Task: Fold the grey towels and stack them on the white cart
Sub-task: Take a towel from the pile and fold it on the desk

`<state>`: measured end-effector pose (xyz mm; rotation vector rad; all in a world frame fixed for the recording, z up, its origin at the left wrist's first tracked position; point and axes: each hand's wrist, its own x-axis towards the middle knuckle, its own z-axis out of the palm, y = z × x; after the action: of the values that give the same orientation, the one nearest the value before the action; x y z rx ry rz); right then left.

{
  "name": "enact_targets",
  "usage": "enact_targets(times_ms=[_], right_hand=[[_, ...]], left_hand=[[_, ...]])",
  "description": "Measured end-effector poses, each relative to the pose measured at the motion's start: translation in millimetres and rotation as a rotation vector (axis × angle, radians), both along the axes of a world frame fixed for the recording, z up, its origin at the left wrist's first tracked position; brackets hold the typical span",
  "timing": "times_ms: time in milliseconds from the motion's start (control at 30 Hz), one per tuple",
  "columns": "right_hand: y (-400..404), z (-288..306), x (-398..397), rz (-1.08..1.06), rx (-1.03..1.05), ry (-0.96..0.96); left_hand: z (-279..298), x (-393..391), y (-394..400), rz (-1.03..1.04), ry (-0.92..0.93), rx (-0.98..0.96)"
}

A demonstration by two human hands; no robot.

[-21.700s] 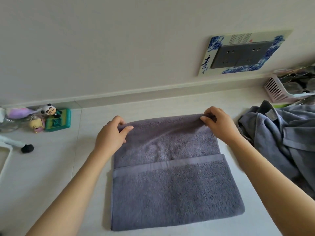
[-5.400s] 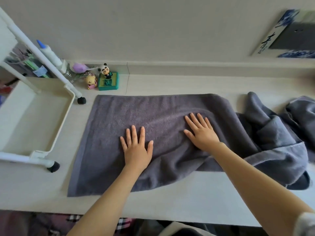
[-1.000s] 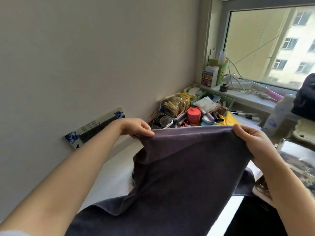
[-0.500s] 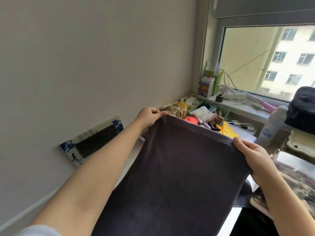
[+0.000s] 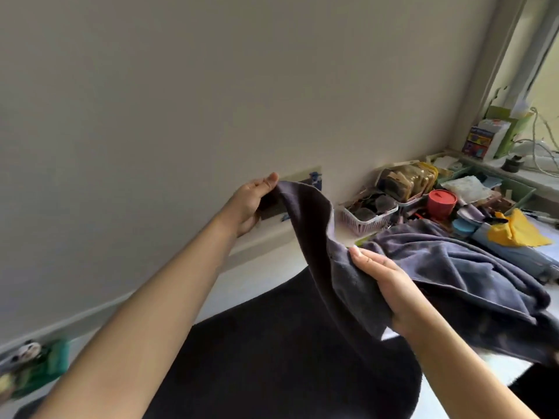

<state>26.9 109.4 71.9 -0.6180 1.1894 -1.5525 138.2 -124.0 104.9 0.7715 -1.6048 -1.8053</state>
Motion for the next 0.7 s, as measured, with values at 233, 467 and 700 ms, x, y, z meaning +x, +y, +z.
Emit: enact_targets(times_ms=[233,467,700], right_hand=[[-30,5,178,0.224,-0.035,-0.053],[-39,-40,318,0.414,0.139,-0.04],[-31,-91,407,0.494,0.363,0.159]], left_hand=[[-14,215,8,0.235,0.044,0.055],[-78,391,27,0.409,-0.211,0.04],[-143,485,56,0.588,-0.326,0.117]])
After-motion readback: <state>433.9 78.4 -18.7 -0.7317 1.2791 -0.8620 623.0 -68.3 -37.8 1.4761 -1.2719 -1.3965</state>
